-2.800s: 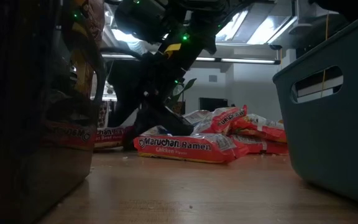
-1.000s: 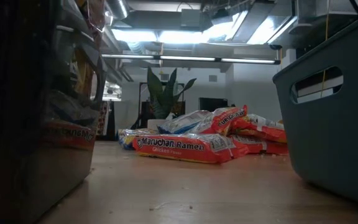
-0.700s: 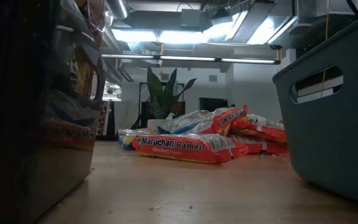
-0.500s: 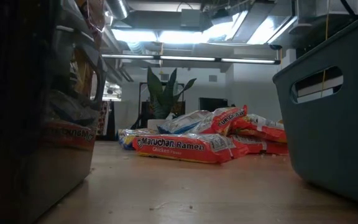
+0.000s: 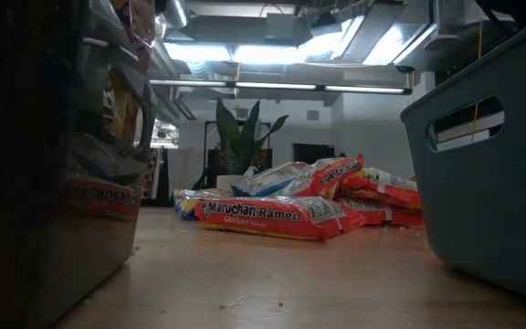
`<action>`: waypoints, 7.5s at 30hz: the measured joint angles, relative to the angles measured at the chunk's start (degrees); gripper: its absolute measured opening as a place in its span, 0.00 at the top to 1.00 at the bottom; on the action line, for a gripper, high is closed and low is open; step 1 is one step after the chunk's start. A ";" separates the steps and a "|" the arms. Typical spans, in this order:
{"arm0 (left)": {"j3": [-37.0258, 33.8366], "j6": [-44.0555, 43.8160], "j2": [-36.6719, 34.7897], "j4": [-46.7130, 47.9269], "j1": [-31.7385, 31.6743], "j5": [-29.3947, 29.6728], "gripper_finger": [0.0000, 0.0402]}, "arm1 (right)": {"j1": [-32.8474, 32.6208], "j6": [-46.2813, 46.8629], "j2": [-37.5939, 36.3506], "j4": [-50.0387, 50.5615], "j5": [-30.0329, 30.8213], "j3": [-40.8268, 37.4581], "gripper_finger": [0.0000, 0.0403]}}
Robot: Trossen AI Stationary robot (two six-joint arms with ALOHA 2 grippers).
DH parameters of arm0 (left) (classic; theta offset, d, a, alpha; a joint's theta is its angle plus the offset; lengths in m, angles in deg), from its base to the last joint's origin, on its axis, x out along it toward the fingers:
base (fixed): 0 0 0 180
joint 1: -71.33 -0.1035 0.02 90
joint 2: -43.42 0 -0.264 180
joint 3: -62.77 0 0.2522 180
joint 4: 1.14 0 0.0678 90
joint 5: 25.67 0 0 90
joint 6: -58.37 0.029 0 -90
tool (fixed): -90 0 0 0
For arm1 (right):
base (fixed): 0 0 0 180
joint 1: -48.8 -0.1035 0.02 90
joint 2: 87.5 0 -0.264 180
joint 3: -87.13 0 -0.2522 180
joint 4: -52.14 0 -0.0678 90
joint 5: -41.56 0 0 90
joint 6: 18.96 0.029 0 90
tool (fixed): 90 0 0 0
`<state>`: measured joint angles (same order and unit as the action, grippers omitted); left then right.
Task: Sort Maruchan noodles
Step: Put the red noodle pack into the black bin, then put the blue noodle pack into the blue bin
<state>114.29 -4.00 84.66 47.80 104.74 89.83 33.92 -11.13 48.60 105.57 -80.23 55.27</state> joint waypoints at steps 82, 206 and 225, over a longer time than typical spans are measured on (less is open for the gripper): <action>0.00 1.60 0.00 0.42 0.00 2.54 1.00 | -0.17 2.24 9.66 -4.65 15.94 -0.02 0.91; 0.83 52.22 63.25 -66.66 -53.97 -44.57 1.00 | 34.06 23.44 -35.11 -30.78 28.09 -73.52 0.27; 0.76 51.02 63.39 -66.05 -54.13 -44.10 1.00 | 32.05 23.88 -31.96 -32.41 24.56 -72.80 0.45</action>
<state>115.05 47.02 148.05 -18.24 50.60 45.73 65.97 12.74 16.64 73.16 -55.66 -17.53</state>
